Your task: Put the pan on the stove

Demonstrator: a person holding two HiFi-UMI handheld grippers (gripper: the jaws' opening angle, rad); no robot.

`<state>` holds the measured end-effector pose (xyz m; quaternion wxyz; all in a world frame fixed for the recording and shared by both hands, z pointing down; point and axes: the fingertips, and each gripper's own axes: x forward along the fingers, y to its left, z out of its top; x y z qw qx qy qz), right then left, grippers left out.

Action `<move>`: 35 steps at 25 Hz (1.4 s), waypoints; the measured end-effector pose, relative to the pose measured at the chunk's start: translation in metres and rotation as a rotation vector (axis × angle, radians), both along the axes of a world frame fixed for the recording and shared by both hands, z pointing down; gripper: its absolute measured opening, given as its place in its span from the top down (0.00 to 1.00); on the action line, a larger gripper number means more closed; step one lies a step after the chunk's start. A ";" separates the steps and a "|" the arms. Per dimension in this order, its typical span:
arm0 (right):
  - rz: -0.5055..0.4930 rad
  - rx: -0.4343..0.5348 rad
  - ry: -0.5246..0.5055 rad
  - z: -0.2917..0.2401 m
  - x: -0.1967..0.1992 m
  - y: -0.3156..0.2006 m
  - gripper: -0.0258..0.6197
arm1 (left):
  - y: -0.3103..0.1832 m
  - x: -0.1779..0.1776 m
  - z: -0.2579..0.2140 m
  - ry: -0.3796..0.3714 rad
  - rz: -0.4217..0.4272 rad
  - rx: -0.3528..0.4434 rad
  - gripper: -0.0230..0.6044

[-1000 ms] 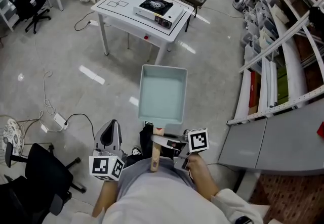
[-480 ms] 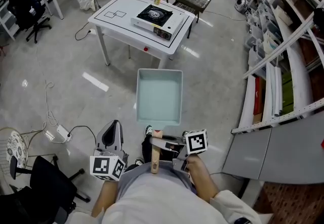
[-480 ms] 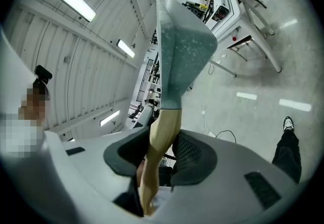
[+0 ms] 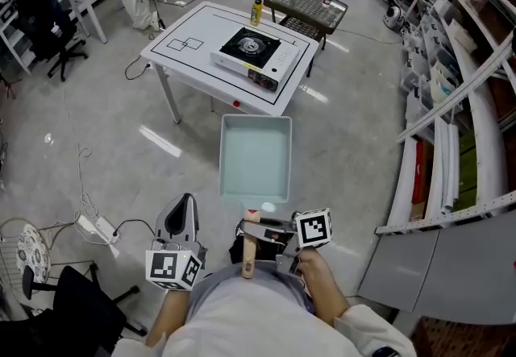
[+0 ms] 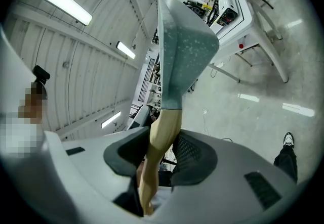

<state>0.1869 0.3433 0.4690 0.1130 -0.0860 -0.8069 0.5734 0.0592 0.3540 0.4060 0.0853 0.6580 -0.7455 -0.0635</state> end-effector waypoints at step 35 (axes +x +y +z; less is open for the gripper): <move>0.002 0.014 -0.003 0.008 -0.025 -0.199 0.72 | -0.193 -0.026 0.006 -0.027 -0.009 -0.011 0.96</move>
